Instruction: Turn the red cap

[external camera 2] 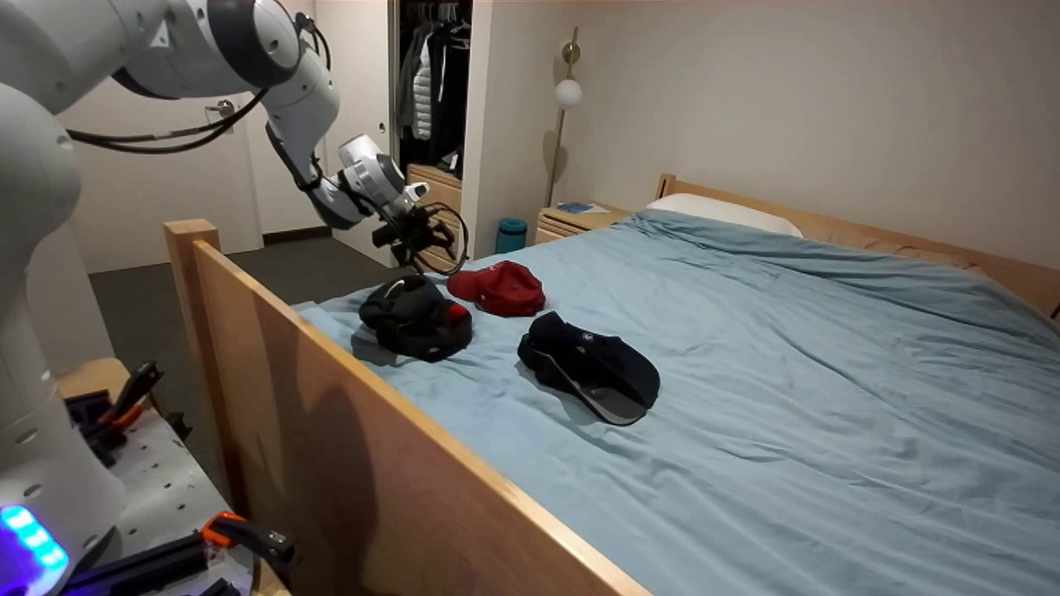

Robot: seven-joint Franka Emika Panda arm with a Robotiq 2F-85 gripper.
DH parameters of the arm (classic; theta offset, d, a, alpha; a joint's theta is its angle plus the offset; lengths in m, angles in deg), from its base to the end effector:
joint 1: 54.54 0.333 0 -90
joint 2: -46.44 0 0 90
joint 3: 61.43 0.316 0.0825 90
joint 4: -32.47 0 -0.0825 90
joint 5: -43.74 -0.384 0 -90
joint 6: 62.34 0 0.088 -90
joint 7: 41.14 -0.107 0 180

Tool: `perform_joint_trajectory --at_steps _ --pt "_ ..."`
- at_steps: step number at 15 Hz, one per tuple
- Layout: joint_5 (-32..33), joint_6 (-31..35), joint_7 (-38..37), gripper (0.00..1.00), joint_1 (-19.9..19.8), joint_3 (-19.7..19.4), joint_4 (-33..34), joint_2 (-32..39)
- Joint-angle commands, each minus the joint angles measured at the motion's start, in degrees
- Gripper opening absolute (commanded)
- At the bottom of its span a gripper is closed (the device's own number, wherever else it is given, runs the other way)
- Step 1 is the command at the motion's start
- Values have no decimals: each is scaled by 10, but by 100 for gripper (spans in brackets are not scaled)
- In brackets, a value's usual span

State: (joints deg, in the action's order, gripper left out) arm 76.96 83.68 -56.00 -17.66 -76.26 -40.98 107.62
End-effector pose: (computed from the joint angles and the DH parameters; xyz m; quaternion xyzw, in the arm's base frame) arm 0.6777 0.3392 0.1276 0.8890 0.3457 0.1808 0.2398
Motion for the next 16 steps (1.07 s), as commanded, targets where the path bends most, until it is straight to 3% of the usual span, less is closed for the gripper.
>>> perform_joint_trajectory --at_steps 1,6,11,15,16 --pt "4 -3 -9 100 0 -13 15 16" --pt "15 13 -27 100 -7 -22 52 59" --pt "60 65 -126 100 43 -135 98 118" --pt "66 64 -167 100 59 -180 125 149" --pt "61 60 -164 75 59 -179 124 149"
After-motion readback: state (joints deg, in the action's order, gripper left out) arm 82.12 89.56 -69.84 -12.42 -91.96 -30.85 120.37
